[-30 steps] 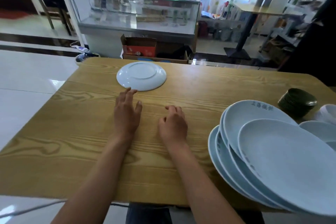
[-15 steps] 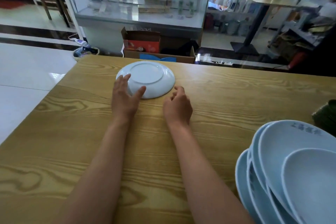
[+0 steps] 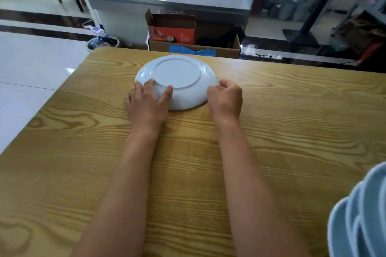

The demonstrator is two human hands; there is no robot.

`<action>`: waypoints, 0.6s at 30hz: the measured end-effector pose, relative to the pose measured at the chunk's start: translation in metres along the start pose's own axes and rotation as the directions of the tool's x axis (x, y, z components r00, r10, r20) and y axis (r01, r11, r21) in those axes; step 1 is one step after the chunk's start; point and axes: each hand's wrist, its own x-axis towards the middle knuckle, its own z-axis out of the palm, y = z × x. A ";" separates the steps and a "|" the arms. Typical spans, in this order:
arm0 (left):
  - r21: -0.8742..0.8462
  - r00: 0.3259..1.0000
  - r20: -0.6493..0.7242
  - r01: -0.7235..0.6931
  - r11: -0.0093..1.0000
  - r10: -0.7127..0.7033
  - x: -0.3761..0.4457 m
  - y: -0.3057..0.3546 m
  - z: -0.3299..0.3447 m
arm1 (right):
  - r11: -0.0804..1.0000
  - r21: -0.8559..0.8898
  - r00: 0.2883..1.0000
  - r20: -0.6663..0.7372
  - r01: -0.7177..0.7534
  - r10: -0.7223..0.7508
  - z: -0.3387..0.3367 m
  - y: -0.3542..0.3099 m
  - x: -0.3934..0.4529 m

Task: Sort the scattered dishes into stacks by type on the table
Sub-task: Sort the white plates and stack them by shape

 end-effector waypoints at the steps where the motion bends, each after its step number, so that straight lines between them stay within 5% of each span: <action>1: -0.015 1.000 -0.021 0.001 1.000 -0.002 -0.001 0.000 -0.001 | 0.994 0.098 0.999 0.010 -0.044 0.043 -0.003 -0.002 0.002; 6: -0.072 0.994 -0.109 0.024 0.997 -0.032 -0.008 0.008 -0.008 | 0.871 0.397 0.955 0.180 -0.288 0.234 -0.022 -0.006 0.015; 10: -0.139 0.993 -0.108 0.028 0.990 -0.043 -0.012 0.012 -0.014 | 0.835 0.443 0.938 0.261 -0.326 0.228 -0.023 -0.006 0.013; 16: -0.403 0.990 0.134 0.095 0.910 -0.044 -0.008 0.036 -0.046 | 0.763 0.602 0.918 0.395 -0.236 -0.027 -0.033 -0.025 -0.001; 18: -0.496 0.993 0.096 -0.008 0.868 0.064 -0.008 0.052 -0.064 | 0.717 0.667 0.908 0.402 -0.202 -0.118 -0.039 -0.042 -0.008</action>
